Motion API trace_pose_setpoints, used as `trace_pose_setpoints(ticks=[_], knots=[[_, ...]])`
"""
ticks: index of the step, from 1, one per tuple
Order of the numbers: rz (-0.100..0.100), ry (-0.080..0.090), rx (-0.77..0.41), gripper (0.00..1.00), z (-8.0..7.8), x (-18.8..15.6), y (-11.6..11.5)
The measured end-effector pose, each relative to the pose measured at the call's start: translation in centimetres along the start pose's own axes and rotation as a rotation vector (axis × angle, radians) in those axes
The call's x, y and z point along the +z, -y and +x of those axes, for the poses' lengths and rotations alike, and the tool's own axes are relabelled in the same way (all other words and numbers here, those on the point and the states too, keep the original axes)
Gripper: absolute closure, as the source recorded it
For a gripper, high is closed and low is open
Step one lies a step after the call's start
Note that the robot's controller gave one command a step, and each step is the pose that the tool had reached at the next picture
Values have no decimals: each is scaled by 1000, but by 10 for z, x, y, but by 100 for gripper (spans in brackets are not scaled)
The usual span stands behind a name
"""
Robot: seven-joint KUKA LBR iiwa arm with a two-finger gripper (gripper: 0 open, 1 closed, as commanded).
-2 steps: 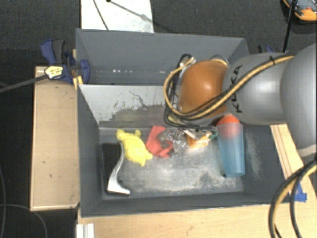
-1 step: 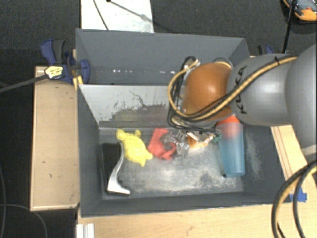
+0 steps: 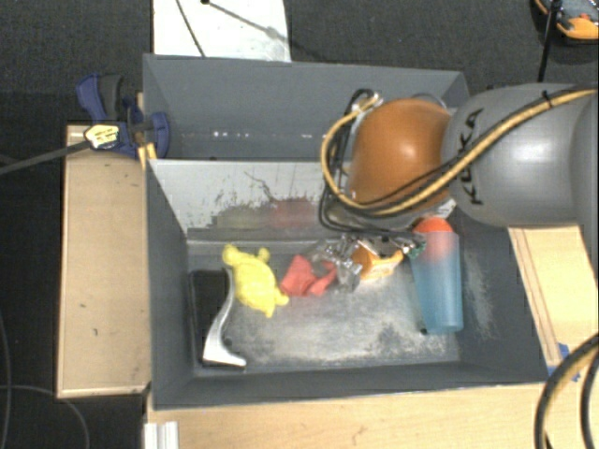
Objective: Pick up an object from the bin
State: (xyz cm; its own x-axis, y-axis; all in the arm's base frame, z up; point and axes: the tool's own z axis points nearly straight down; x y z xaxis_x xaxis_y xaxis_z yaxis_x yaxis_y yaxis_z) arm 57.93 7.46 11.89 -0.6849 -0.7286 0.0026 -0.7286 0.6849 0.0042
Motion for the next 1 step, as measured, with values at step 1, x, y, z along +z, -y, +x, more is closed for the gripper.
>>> trace_pose_setpoints(ticks=[1], knots=[[5,6,-2,100,-2,-22,-3]])
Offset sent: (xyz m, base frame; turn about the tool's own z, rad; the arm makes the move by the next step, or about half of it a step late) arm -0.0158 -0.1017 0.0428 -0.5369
